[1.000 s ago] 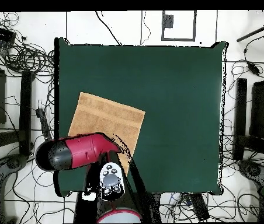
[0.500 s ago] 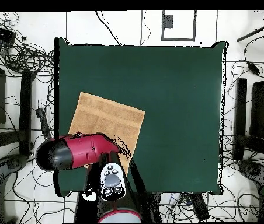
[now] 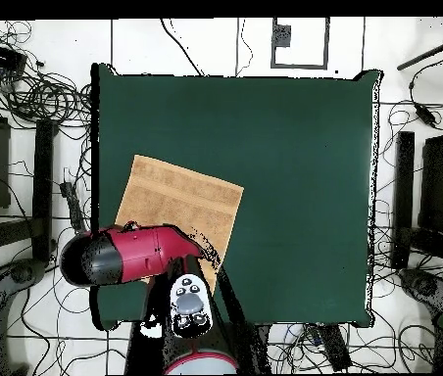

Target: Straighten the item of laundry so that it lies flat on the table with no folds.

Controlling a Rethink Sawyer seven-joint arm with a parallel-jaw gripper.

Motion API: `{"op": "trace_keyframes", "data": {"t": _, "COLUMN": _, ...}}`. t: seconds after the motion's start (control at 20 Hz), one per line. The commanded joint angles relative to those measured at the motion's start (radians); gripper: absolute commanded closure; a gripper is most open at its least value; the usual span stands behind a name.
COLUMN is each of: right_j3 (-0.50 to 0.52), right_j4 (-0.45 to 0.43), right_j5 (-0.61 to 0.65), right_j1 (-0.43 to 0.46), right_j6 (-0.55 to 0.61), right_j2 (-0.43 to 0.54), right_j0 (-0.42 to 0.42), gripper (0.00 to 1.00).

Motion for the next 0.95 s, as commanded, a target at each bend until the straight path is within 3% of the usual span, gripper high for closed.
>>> {"op": "trace_keyframes", "data": {"t": 0.05, "right_j3": 0.028, "right_j4": 0.064, "right_j5": -0.034, "right_j1": 0.094, "right_j6": 0.245, "right_j2": 0.015, "right_j0": -0.009, "gripper": 0.0}}
{"op": "trace_keyframes", "data": {"t": 0.4, "right_j3": 0.027, "right_j4": 0.069, "right_j5": -0.037, "right_j1": 0.083, "right_j6": 0.241, "right_j2": 0.007, "right_j0": -0.027, "gripper": 0.0}}
{"op": "trace_keyframes", "data": {"t": 0.95, "right_j3": 0.031, "right_j4": 0.117, "right_j5": -0.061, "right_j1": 0.055, "right_j6": 0.314, "right_j2": -0.065, "right_j0": 0.019, "gripper": 0.0}}
